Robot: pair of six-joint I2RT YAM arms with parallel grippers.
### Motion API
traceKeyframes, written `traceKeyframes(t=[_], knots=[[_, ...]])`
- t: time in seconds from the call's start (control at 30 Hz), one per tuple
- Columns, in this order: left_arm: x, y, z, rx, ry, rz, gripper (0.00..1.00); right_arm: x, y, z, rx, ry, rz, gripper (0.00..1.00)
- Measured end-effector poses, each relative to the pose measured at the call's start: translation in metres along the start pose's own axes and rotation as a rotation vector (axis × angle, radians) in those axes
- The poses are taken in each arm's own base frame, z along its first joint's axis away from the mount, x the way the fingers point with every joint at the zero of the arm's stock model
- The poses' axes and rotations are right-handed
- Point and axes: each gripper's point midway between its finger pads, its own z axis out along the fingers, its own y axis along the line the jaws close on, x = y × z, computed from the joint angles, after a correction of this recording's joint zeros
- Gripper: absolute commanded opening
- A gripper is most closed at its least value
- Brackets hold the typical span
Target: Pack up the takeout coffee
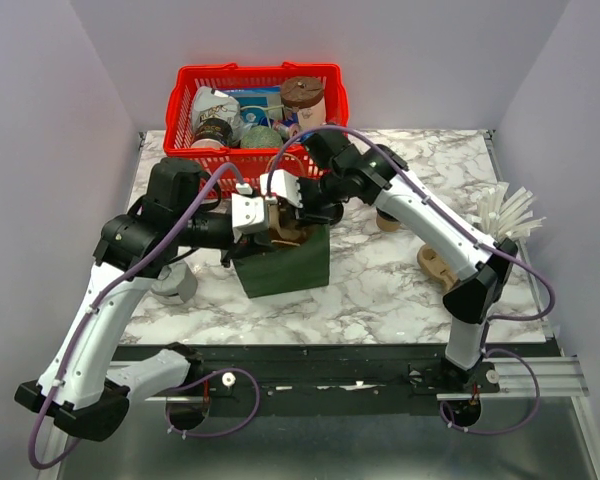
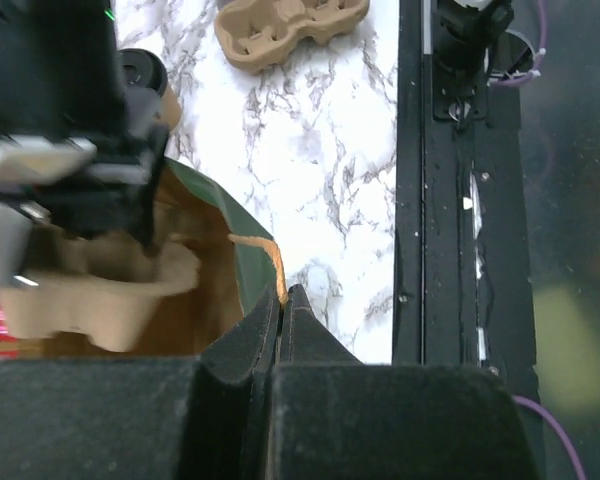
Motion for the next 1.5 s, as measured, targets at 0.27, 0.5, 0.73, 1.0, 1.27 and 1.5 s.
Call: traceKeyframes(t=[0.27,0.5,0.73,1.0,1.27,1.5], knots=[[-0.022,0.017,0.004,-0.063,-0.083,-0.001,0.48,0.021,0.018,0.012,-0.078,0.117,-0.073,0.0],[-0.048,0.016,-0.008,-0.104,-0.127,0.005,0.66,0.028,0.023,0.019,-0.075,0.202,-0.115,0.01],[-0.097,0.039,-0.06,-0.408,-0.218,0.16,0.81,0.031,0.044,0.028,-0.13,0.277,-0.16,0.01],[-0.075,0.067,-0.073,-0.601,-0.194,0.101,0.81,0.033,0.055,0.029,-0.167,0.312,-0.207,0.01],[-0.05,0.08,-0.068,-0.641,-0.14,0.029,0.81,0.05,0.053,0.044,-0.183,0.392,-0.209,0.01],[-0.033,0.081,-0.063,-0.646,-0.114,-0.006,0.81,0.053,0.053,0.047,-0.178,0.418,-0.218,0.15]])
